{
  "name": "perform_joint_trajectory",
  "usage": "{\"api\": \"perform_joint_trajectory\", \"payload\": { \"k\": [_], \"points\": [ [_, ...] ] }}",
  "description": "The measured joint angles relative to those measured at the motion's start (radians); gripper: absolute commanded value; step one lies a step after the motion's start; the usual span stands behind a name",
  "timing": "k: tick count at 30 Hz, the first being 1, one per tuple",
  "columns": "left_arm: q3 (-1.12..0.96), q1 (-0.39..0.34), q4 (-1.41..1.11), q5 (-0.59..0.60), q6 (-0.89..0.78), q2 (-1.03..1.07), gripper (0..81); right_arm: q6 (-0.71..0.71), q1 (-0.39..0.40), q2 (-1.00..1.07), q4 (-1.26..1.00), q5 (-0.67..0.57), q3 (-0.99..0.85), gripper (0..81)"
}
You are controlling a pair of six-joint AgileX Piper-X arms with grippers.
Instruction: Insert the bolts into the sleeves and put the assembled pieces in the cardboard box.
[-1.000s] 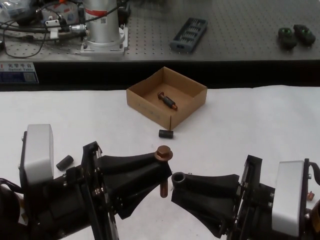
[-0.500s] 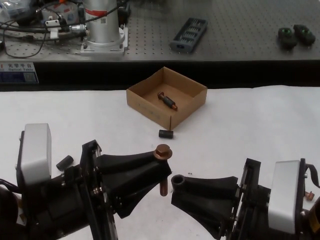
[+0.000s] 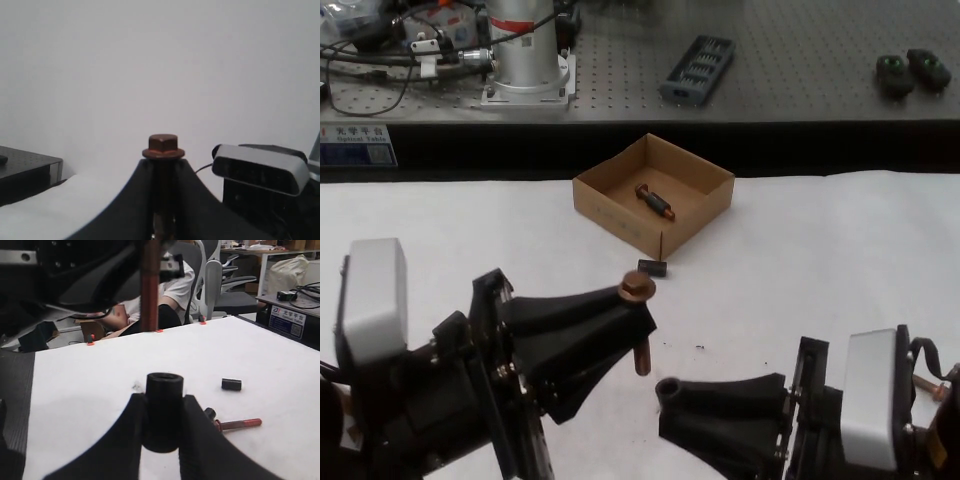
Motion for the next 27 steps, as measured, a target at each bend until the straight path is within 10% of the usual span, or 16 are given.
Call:
{"api": "perform_joint_trajectory", "payload": {
  "k": [27],
  "points": [
    [0.0,-0.057,-0.001,-0.106,-0.221,-0.061,0.6,-0.05,0.0,0.0,-0.064,-0.105,0.0,5.8]
  ]
}}
